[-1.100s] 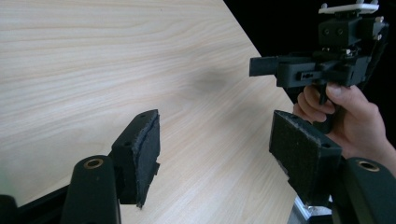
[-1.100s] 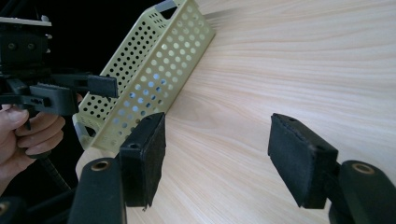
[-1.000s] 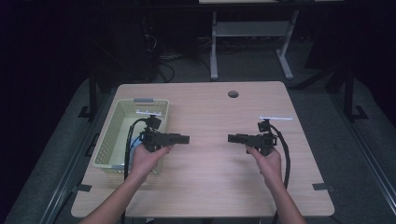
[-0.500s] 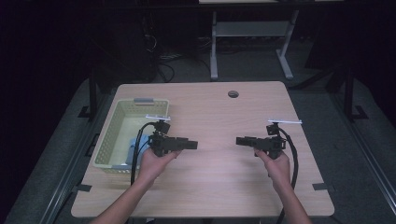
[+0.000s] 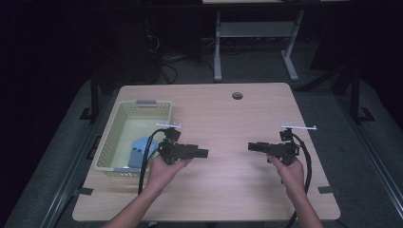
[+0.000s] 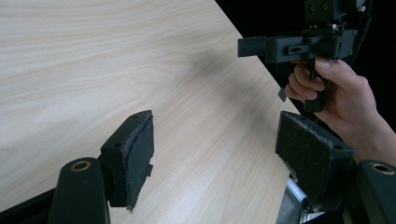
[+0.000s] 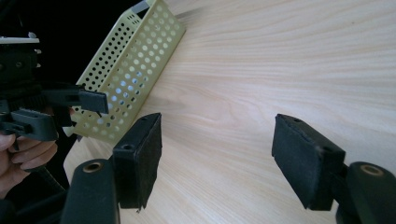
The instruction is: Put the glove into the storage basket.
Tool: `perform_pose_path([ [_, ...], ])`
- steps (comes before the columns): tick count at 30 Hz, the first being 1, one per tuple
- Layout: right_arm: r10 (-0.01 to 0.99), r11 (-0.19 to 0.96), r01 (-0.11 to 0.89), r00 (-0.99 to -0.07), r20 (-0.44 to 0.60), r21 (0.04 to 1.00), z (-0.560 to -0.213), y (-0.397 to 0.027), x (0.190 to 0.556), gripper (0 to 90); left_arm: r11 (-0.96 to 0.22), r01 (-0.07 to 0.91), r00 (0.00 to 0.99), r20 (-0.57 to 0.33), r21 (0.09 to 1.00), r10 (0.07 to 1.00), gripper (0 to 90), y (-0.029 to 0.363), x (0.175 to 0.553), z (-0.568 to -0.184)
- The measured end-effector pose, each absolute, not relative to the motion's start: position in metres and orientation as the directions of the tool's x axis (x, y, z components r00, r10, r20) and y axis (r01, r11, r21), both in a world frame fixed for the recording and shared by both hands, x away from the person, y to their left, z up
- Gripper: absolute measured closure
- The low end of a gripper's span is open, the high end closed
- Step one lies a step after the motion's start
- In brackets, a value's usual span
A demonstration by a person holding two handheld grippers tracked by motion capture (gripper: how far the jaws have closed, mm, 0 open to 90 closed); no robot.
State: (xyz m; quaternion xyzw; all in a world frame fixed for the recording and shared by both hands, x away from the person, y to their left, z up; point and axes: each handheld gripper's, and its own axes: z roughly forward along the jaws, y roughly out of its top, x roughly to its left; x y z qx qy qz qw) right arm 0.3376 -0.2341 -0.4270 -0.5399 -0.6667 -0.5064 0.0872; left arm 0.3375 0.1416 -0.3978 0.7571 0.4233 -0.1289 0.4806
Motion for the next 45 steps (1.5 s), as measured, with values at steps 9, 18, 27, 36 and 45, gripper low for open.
perform_pose_path([
  [9, 0.646, -0.105, 0.82, -0.374, 0.665, 0.563, -0.434, -0.252, 0.33, 30.9, -0.174, 0.763, 0.612, -0.609, 0.623, 0.505, 27.0, 0.139, 0.332, -0.405],
  [18, 0.651, -0.113, 0.822, -0.363, 0.666, 0.558, -0.44, -0.269, 0.322, 30.3, -0.181, 0.765, 0.616, -0.618, 0.619, 0.489, 27.0, 0.128, 0.326, -0.415],
  [27, 0.644, -0.094, 0.828, -0.373, 0.668, 0.553, -0.447, -0.274, 0.313, 29.7, -0.205, 0.763, 0.624, -0.613, 0.614, 0.485, 27.0, 0.121, 0.32, -0.428],
  [36, 0.641, -0.088, 0.824, -0.383, 0.665, 0.56, -0.451, -0.281, 0.301, 29.2, -0.208, 0.757, 0.633, -0.614, 0.62, 0.472, 27.0, 0.116, 0.31, -0.438],
  [45, 0.631, -0.108, 0.818, -0.383, 0.675, 0.566, -0.457, -0.29, 0.286, 28.8, -0.231, 0.731, 0.663, -0.589, 0.642, 0.462, 27.0, 0.112, 0.298, -0.443],
])
